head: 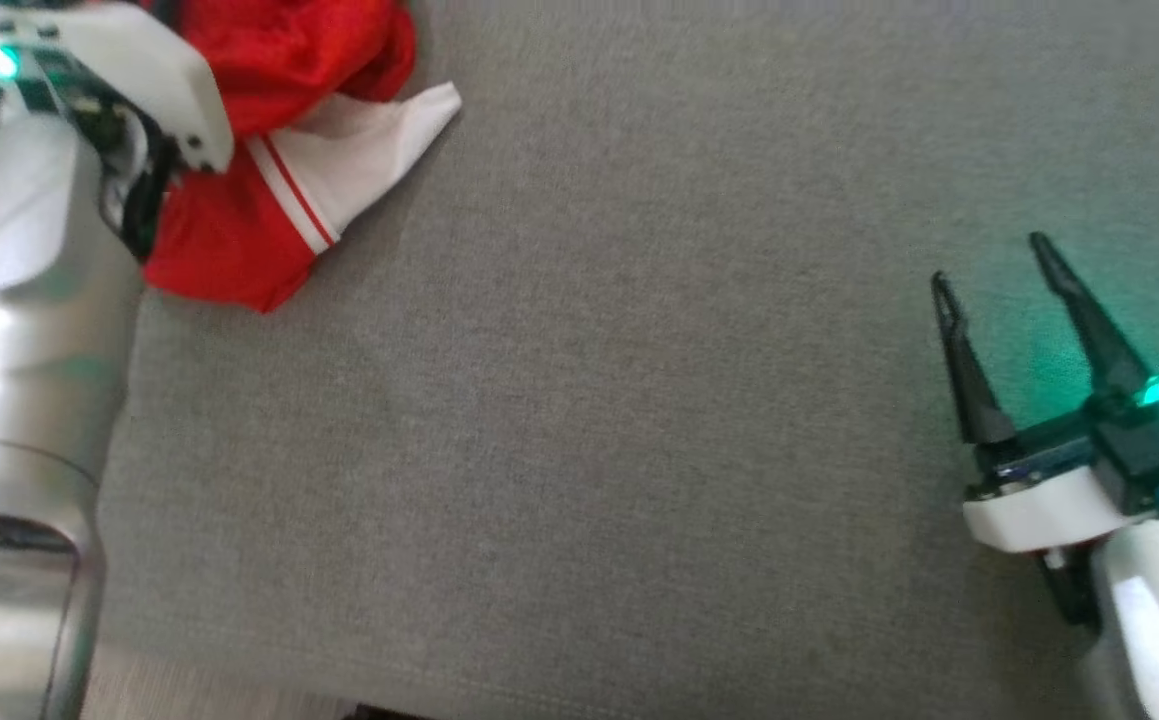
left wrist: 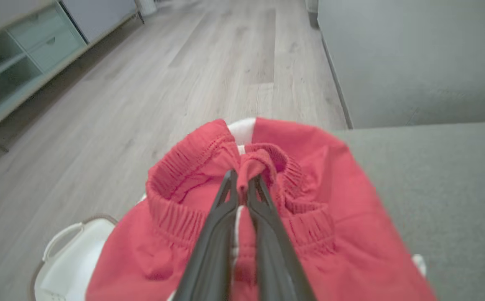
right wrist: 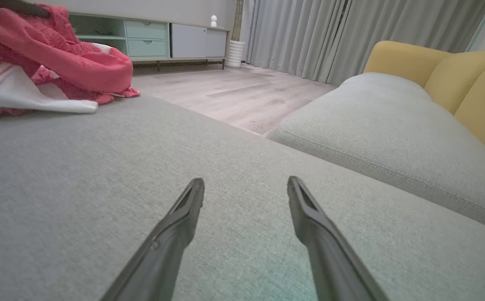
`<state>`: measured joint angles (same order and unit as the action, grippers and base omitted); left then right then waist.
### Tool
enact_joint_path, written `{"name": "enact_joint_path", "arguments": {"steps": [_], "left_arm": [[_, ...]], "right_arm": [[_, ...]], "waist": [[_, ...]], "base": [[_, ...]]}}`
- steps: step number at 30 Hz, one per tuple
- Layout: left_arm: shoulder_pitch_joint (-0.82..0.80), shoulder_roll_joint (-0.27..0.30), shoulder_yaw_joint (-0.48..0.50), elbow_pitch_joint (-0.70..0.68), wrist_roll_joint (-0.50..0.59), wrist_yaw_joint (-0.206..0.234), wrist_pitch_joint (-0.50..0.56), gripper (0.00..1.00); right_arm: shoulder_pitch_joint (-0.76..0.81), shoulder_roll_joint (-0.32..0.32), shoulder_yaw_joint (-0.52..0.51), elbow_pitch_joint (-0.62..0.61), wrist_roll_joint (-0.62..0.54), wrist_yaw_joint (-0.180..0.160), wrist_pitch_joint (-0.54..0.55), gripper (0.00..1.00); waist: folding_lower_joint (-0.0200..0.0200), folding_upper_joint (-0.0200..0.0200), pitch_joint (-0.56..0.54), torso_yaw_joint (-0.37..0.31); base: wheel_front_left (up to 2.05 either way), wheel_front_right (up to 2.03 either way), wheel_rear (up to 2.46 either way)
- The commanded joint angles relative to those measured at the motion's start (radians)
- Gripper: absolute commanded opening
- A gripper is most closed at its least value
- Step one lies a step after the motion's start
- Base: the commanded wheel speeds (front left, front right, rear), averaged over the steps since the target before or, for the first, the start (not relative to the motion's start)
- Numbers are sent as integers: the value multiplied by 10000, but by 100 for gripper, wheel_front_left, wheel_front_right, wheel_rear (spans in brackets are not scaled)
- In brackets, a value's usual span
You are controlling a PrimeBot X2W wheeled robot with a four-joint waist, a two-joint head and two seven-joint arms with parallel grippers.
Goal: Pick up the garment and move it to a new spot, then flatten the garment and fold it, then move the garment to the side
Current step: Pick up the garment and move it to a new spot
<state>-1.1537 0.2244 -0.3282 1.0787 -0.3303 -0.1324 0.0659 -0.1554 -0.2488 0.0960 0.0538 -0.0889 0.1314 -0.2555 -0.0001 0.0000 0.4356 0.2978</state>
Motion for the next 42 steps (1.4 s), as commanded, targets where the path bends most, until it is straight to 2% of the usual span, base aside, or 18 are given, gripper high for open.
{"name": "enact_joint_path", "arguments": {"steps": [1, 7, 15, 20, 26, 30, 34, 39, 42], "left_arm": [[-718, 664, -15, -450, -18, 18, -193, 0], [-1411, 1014, -896, -1311, -387, 18, -508, 0], [-2065, 1185, -2309, -3010, -1335, 18, -100, 0], [-2371, 1012, -2988, -4039, -2124, 18, 75, 0], [-2312, 479, -3622, -4591, -2891, 18, 59, 0], [-1754, 220, -3985, -4582, -3017, 18, -209, 0], [-257, -105, -4293, -4196, -3133, 79, -961, 0], [2339, -386, -4799, -2947, -3389, 80, -1802, 0], [3519, -420, -5183, -1947, -3134, 261, -2482, 0]], "right_arm": [[-34, 150, 280, -161, 87, -7, -63, 100], [-68, 931, 575, 161, 204, -7, -63, 100], [35, 1660, 685, 288, 370, -7, -63, 100], [86, 1884, 740, 341, 486, -7, -63, 100], [17, 1976, 911, 288, 706, -7, -63, 100], [3, 1981, 1031, 227, 1054, -7, -63, 100], [32, 1983, 1135, 162, 1335, -7, -63, 100], [71, 1984, 1139, 106, 1499, -7, -63, 100], [67, 1984, 1138, 109, 1536, -7, -63, 100]], "waist": [[1, 0, -657, -382], [1, 0, -1812, -1277], [1, 0, -2731, -2925], [1, 0, -2955, -4074], [1, 0, -2949, -5389], [1, 0, -2830, -5908], [1, 0, -2552, -6386], [1, 0, -2137, -6641], [1, 0, -1969, -6686]], "base": [[0, 0, 0], [0, 0, 0], [0, 0, 0], [0, 0, 0], [0, 0, 0], [0, 0, 0], [0, 0, 0], [0, 0, 0], [0, 0, 0]]}}
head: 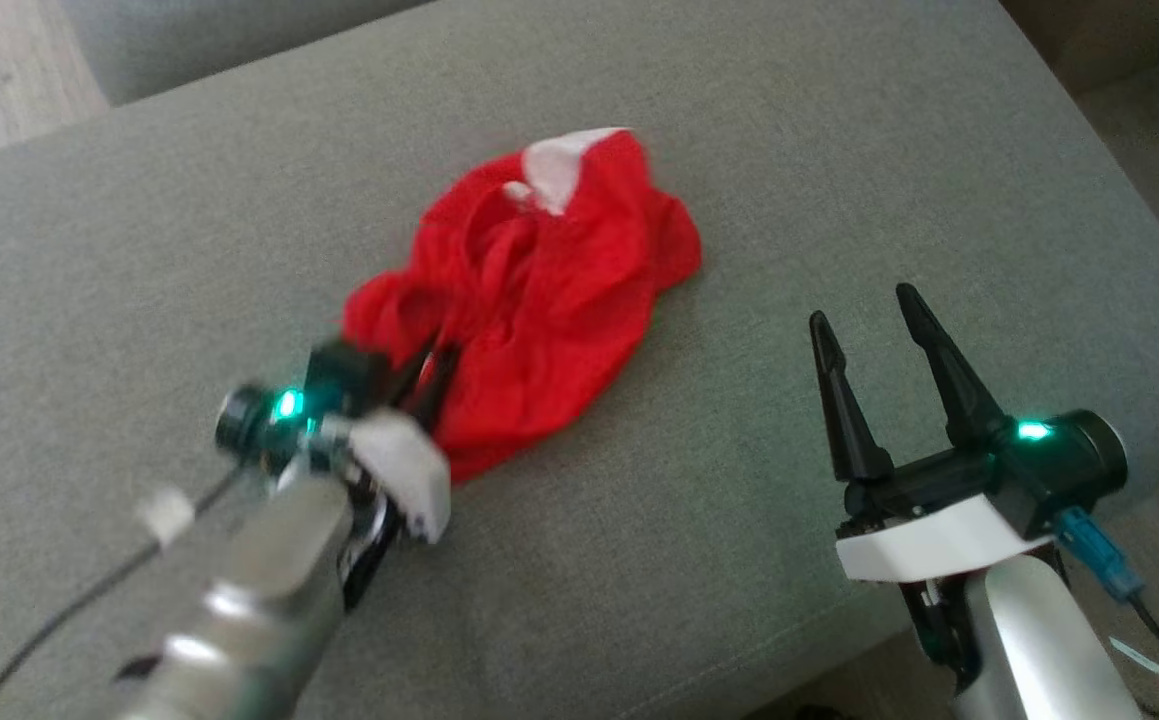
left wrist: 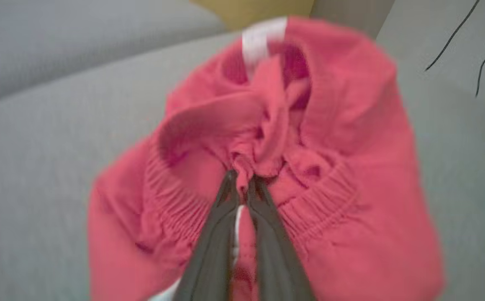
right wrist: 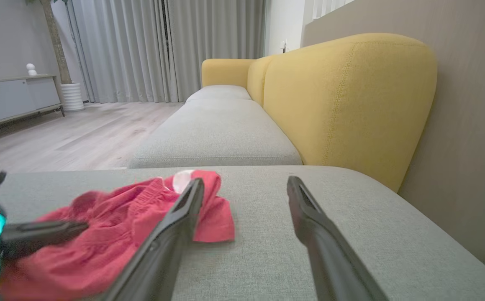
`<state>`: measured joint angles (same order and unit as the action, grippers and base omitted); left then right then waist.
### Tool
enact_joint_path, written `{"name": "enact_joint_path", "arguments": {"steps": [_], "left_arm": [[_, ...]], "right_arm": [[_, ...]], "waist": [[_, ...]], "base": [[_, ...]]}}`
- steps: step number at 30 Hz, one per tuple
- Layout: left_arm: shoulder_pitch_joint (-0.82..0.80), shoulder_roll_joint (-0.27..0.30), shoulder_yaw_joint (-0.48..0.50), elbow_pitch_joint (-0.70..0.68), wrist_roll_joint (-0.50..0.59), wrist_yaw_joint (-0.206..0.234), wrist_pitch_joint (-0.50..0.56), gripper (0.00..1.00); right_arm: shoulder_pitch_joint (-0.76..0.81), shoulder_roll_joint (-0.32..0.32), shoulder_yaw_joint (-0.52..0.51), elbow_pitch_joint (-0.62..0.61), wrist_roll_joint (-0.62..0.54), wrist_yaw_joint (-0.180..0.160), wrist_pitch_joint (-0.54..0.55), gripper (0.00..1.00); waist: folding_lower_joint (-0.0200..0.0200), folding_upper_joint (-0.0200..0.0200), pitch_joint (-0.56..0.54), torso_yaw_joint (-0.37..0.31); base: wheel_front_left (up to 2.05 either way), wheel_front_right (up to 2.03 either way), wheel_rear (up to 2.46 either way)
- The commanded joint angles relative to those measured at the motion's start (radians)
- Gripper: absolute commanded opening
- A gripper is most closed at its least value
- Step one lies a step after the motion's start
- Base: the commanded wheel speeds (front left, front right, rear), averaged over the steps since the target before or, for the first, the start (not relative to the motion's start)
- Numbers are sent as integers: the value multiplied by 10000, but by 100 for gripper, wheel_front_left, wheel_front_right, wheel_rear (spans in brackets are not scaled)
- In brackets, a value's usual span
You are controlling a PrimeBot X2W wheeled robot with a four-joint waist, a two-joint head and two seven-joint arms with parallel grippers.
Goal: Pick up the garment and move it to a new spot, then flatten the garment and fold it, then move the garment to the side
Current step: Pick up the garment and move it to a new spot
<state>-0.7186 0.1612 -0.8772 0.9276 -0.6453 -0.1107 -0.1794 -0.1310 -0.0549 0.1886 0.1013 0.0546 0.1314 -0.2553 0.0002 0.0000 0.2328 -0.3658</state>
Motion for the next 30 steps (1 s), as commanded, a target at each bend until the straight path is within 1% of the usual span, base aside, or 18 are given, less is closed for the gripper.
{"name": "enact_joint_path", "arguments": {"steps": [1, 2, 3, 4, 7, 8, 10, 13, 17, 19, 23, 26, 30], "left_arm": [[-560, 185, 226, -153, 86, 102, -218, 0], [-360, 148, 171, 69, 149, 146, -383, 1], [-209, 83, 141, 232, 194, 180, -512, 38], [-101, -3, 159, 331, 216, 243, -619, 100], [97, -183, 355, 260, 374, 613, -798, 100], [148, -197, 520, -19, 486, 829, -810, 100], [479, -169, 1019, -911, 758, 1278, -817, 100], [1508, -121, 2080, -2472, 1147, 1957, -820, 100], [3156, -147, 3370, -4367, 1836, 2568, -821, 100], [3987, -200, 3935, -5146, 2137, 2730, -822, 100], [5446, -340, 5027, -6438, 2750, 2836, -822, 100], [6526, -495, 5764, -7199, 3260, 2868, -823, 100], [8166, -780, 6439, -8023, 4052, 2850, -823, 100]], "right_arm": [[-166, 46, 208, -360, 102, -7, -65, 100], [-149, 46, 195, -347, 101, -7, -65, 100], [-114, 46, 170, -323, 86, -7, -65, 100], [-62, 46, 132, -295, 60, -7, -65, 100], [155, 46, 62, -158, -30, -7, -65, 100], [236, 46, 54, -100, -54, -7, -65, 100], [397, 46, 36, 21, -65, -7, -65, 100], [694, 46, 34, 255, -74, -7, -65, 100], [1035, 46, -114, 450, -144, -7, -65, 100], [1194, 47, -276, 520, -141, -7, -65, 100], [1558, 47, -626, 633, -142, -7, -65, 100], [1850, 47, -701, 746, -241, -7, -65, 100], [2478, 47, -1043, 734, -256, -7, -65, 100]], "waist": [[-2, 0, 80, -44], [-2, 0, 83, -20], [-2, 0, 57, 34], [-2, 0, 2, 117], [-2, 0, -345, 437], [-2, 0, -487, 548], [-2, 0, -864, 778], [-2, 0, -1566, 1147], [-2, 0, -2276, 1775], [-2, 0, -2551, 2085], [-2, 0, -2919, 2701], [-2, 0, -3109, 2980], [-2, 0, -3364, 3296]], "base": [[0, 0, 0], [0, 0, 0], [0, 0, 0], [0, 0, 0], [0, 0, 0], [0, 0, 0], [0, 0, 0], [0, 0, 0], [0, 0, 0], [0, 0, 0], [0, 0, 0], [0, 0, 0], [0, 0, 0]]}}
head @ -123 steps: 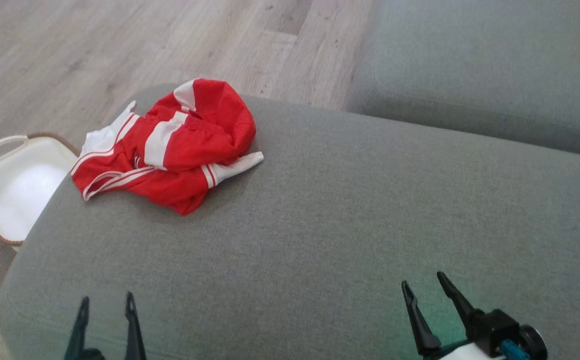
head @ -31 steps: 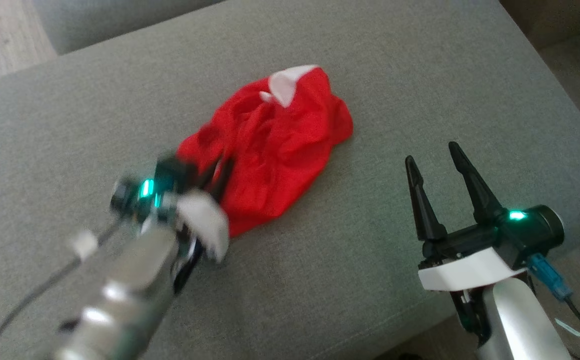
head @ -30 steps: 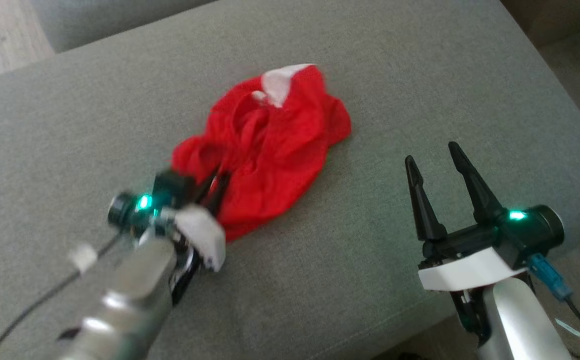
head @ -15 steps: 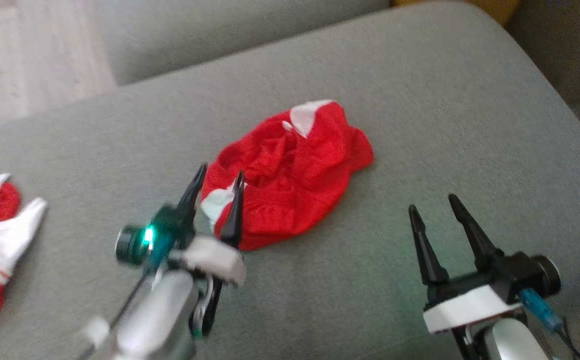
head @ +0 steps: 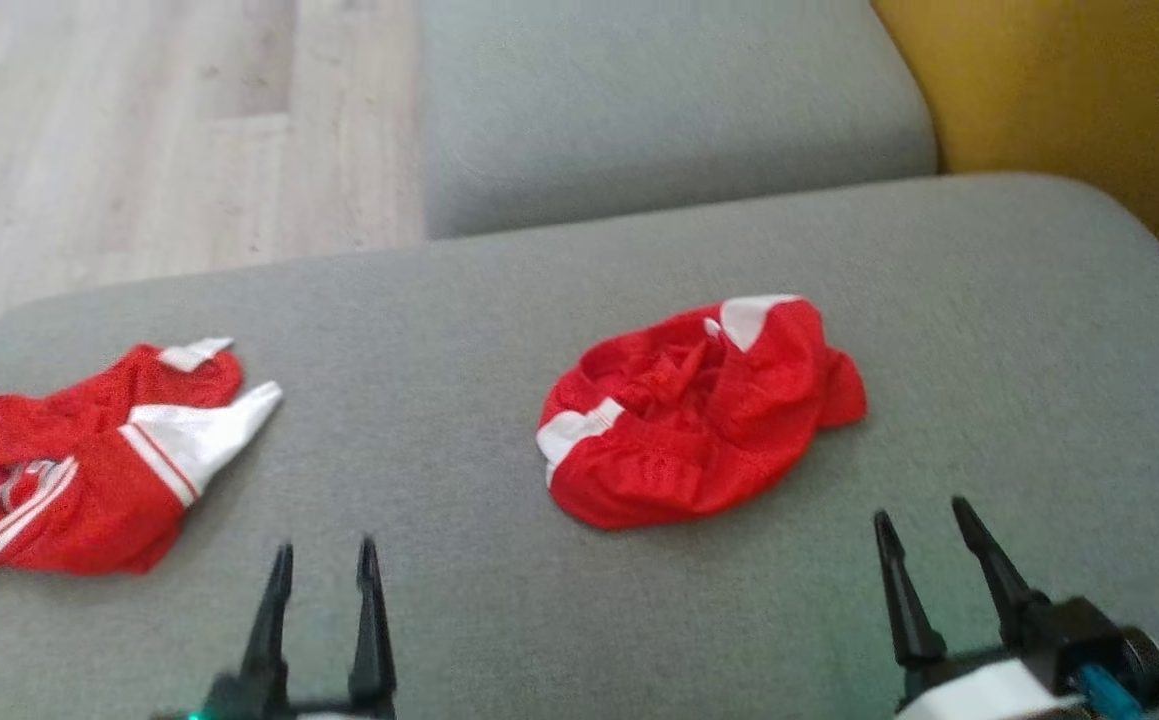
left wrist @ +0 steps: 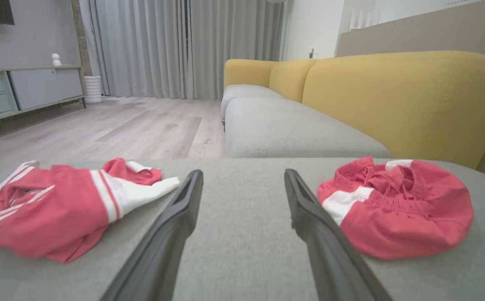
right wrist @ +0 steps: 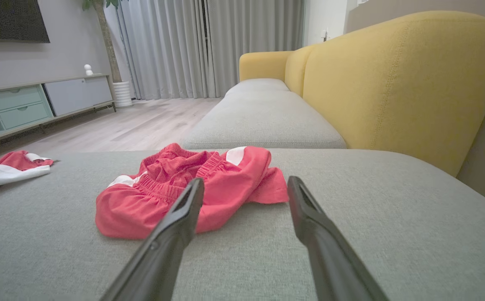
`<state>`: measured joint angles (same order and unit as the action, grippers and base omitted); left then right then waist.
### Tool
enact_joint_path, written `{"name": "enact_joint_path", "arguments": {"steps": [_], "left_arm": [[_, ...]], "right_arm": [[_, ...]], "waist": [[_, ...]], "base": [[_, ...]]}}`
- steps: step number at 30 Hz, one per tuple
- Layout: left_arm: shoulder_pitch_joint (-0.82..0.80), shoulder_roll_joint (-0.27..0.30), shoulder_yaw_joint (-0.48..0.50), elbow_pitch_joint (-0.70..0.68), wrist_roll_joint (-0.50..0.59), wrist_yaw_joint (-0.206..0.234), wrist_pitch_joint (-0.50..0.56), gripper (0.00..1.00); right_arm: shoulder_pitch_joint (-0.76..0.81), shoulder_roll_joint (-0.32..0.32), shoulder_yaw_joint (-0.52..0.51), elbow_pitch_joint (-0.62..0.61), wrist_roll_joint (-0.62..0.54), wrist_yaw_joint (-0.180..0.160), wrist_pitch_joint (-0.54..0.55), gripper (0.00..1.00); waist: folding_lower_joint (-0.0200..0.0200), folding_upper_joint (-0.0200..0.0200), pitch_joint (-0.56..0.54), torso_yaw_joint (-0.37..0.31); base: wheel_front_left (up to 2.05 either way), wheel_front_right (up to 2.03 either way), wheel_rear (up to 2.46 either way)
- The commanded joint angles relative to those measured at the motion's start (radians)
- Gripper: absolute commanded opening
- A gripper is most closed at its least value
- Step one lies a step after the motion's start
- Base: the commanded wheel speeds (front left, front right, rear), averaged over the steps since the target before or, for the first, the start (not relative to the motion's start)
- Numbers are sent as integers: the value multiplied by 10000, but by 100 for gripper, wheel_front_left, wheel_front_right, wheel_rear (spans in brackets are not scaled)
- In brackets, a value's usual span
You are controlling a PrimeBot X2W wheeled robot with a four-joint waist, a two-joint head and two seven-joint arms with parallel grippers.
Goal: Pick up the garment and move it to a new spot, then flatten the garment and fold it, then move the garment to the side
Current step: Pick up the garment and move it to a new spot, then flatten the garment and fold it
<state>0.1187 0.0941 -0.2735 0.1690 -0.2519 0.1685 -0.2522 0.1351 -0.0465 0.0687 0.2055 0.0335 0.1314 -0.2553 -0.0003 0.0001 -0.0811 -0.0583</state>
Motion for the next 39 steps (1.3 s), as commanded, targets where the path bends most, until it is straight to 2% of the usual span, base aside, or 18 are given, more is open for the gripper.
{"name": "enact_joint_path", "arguments": {"steps": [1, 9, 21, 39], "left_arm": [[-208, -109, 403, -437, 118, 58, -94, 100], [1060, -366, 739, -878, 714, -41, -95, 100], [1052, -424, 776, -1000, 1447, -305, -95, 100], [1018, -436, 763, -809, 1512, -389, -95, 100]], "right_arm": [[-184, -38, 156, -307, -45, -7, -65, 100], [381, -38, 0, -368, 61, -7, -65, 100], [289, -37, 235, -269, 117, -7, -65, 100], [279, -37, 422, -149, 114, -7, -65, 100]], "waist": [[3, -1, -224, 221], [3, -1, -457, 506], [3, -1, -458, 729], [3, -1, -472, 725]], "base": [[0, 0, 0], [0, 0, 0], [0, 0, 0], [0, 0, 0]]}}
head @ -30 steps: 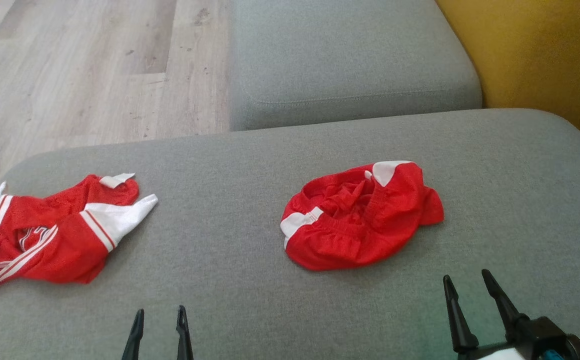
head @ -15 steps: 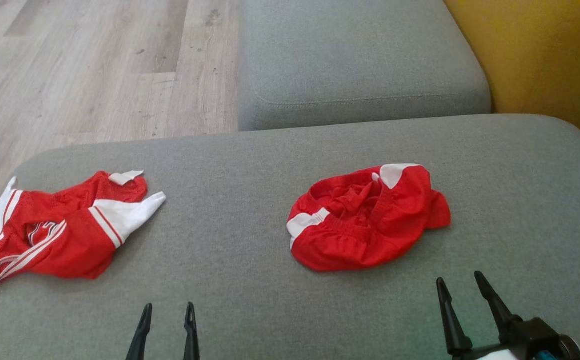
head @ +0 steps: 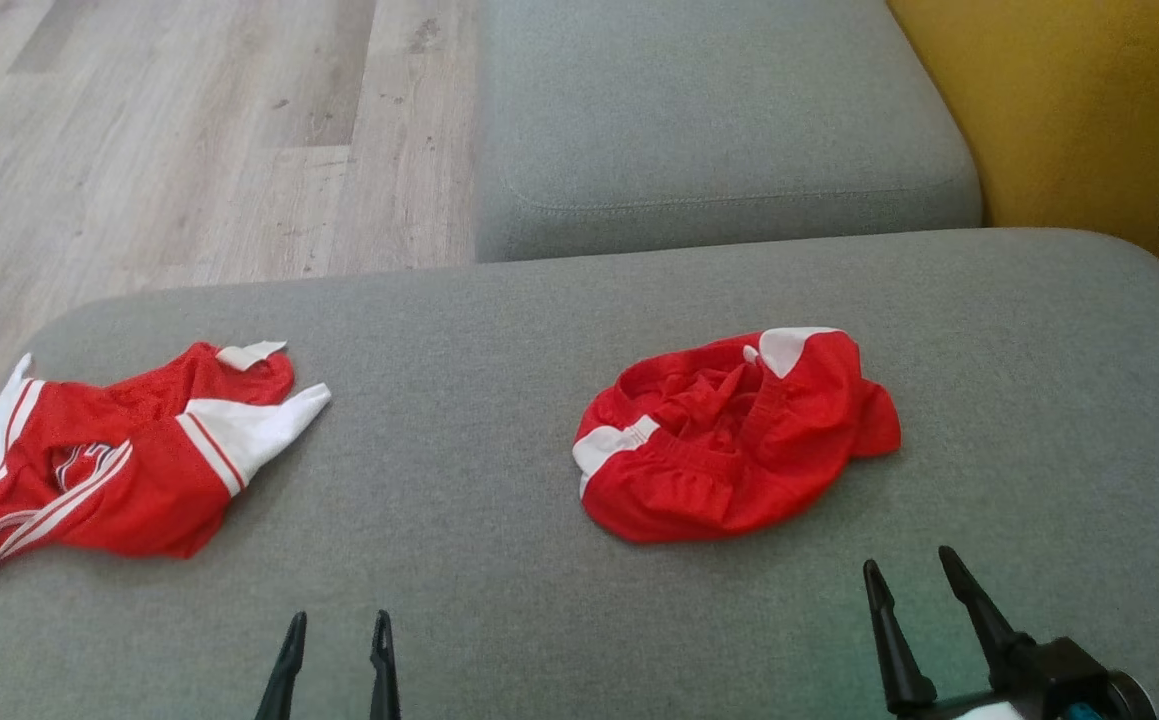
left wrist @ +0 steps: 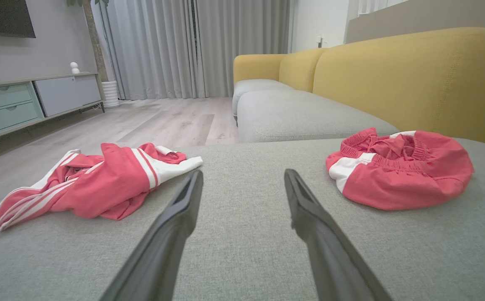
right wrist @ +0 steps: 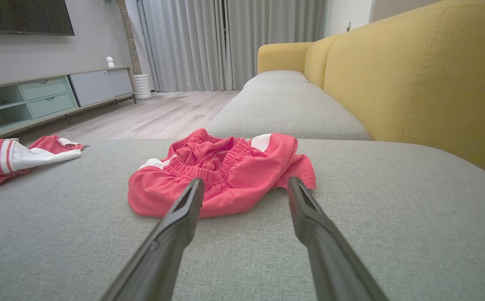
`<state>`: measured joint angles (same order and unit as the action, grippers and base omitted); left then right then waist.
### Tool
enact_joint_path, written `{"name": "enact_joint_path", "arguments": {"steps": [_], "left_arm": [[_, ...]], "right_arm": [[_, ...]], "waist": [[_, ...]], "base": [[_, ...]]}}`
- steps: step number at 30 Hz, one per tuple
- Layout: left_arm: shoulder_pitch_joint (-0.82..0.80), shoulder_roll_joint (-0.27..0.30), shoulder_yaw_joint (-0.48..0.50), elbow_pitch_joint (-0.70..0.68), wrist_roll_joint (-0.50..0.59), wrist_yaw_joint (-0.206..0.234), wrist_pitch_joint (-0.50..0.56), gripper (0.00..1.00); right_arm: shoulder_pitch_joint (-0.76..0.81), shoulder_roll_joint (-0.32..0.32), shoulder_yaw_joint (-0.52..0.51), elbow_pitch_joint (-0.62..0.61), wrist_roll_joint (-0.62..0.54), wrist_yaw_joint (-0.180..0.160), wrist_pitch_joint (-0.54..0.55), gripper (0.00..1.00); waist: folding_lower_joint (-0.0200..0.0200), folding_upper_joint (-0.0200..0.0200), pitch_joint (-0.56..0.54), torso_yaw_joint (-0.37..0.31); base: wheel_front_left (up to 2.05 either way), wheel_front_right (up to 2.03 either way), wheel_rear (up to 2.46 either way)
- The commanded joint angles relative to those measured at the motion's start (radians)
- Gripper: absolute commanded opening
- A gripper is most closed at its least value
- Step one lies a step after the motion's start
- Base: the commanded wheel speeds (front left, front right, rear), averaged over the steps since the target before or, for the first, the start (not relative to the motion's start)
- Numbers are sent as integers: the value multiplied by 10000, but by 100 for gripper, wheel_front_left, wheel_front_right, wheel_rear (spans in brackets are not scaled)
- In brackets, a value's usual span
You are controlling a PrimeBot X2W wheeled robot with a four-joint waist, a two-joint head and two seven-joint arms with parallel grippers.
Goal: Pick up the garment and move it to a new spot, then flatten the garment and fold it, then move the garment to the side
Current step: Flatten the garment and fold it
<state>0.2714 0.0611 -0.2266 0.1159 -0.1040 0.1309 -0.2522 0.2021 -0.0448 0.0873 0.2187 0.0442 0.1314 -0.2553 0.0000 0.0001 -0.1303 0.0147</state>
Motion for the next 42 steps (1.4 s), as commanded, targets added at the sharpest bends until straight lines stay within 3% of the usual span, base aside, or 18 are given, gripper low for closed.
{"name": "enact_joint_path", "arguments": {"steps": [1, 6, 12, 20, 29, 37, 42], "left_arm": [[-557, -107, 249, -247, 25, -53, -95, 100], [-1112, -107, -7, 16, -171, -292, -95, 100], [-3333, -108, -709, 941, -810, -724, 87, 100], [-7591, -108, -3021, 1877, -2908, -1061, 1913, 100], [-11312, -108, -5532, 3470, -6092, -463, 3294, 100], [-12737, -108, -7014, 4412, -10181, -171, 4445, 100], [-13409, -108, -7807, 5435, -11370, 209, 4482, 100]], "right_arm": [[-394, -55, 238, -291, -2, -7, -65, 100], [-454, -55, 289, -347, -75, -7, -65, 100], [-720, -55, 424, -395, -302, -7, -65, 100], [-1348, -338, 607, -553, -399, -7, -65, 100], [-2365, -431, 727, -772, -340, -7, -65, 100], [-2832, -411, 946, -726, -241, -7, -65, 100], [-3050, -349, 1072, -686, -181, -7, -65, 100]], "waist": [[0, -1, 44, -10], [0, -1, 265, -79], [0, -1, 893, -369], [0, -1, 2354, -987], [0, -1, 4087, -1910], [0, -1, 4811, -2533], [0, -1, 5157, -2851]], "base": [[0, 0, 0], [0, 0, 0], [0, 0, 0], [0, 0, 0], [0, 0, 0], [0, 0, 0], [0, 0, 0]]}}
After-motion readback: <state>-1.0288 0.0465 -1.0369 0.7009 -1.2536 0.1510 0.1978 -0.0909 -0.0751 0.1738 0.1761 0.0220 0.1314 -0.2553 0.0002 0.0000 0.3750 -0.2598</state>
